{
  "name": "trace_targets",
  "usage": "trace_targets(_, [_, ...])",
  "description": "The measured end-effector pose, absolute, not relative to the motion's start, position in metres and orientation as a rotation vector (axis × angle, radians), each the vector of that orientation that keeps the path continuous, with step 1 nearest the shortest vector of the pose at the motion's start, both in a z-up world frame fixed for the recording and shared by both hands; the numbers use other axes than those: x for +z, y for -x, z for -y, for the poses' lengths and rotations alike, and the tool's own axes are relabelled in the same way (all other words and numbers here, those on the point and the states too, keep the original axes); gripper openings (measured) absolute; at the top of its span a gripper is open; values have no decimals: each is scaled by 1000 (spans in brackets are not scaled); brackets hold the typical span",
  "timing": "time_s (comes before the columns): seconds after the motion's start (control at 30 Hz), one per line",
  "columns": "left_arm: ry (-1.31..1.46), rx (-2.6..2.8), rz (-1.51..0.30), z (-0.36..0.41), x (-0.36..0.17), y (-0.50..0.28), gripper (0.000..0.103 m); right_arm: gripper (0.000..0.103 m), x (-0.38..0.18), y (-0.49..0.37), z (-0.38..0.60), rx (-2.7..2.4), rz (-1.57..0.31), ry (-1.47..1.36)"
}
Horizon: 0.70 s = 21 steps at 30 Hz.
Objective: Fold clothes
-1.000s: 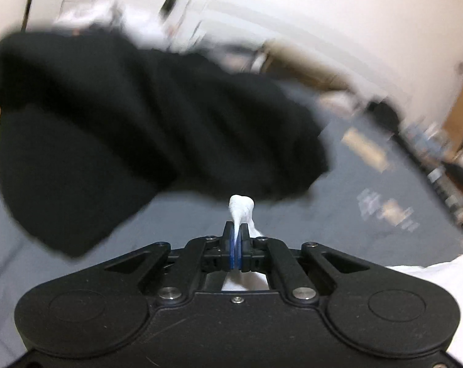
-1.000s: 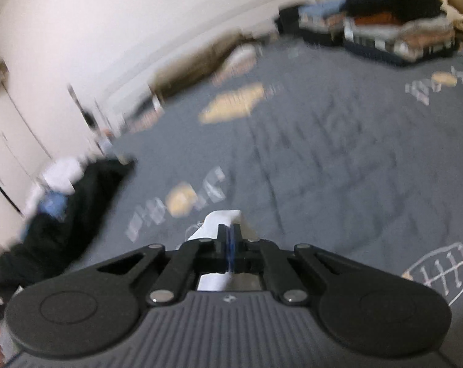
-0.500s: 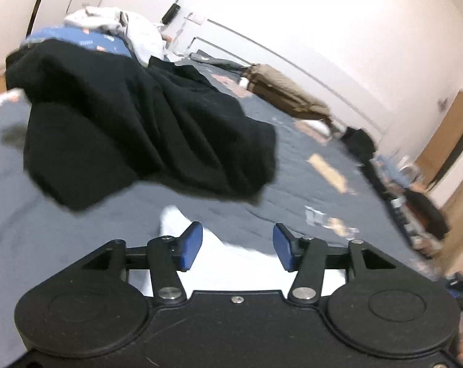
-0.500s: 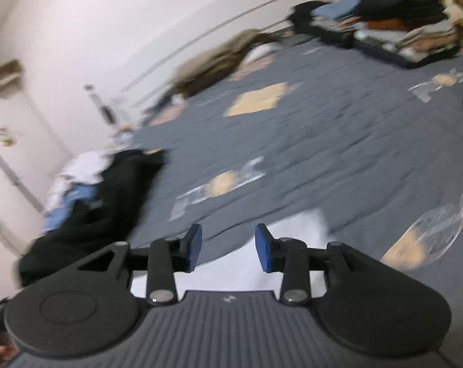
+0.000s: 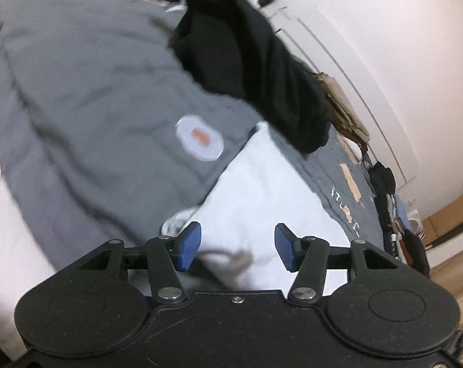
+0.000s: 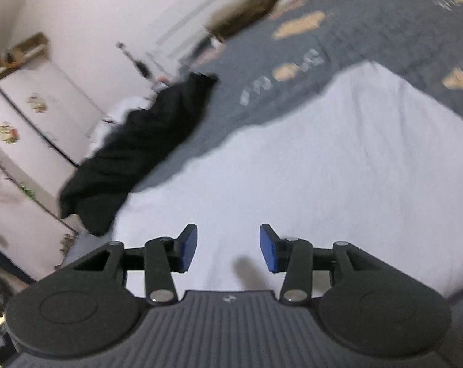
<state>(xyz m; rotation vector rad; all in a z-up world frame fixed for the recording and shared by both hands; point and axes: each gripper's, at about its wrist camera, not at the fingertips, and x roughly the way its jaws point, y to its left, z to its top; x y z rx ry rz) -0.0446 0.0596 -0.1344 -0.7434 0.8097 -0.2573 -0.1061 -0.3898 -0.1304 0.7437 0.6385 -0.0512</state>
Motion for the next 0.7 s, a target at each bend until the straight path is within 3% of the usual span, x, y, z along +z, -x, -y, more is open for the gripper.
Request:
trace_targets(0.43, [928, -227, -826, -65, -165, 37, 53, 44, -129, 101, 316, 163, -646, -624])
trace_targets(0.47, [929, -226, -827, -62, -169, 32, 50, 44, -137, 96, 312, 157, -682, -609])
trace_targets(0.53, [909, -219, -810, -61, -172, 23, 21, 44, -154, 89, 311, 134, -744, -588])
trace_targets(0.6, [925, -234, -747, -69, -165, 21, 13, 40, -165, 89, 314, 146, -740, -596])
trace_targets(0.7, [892, -268, -695, -75, -148, 23, 13, 36, -166, 89, 318, 177, -736, -600])
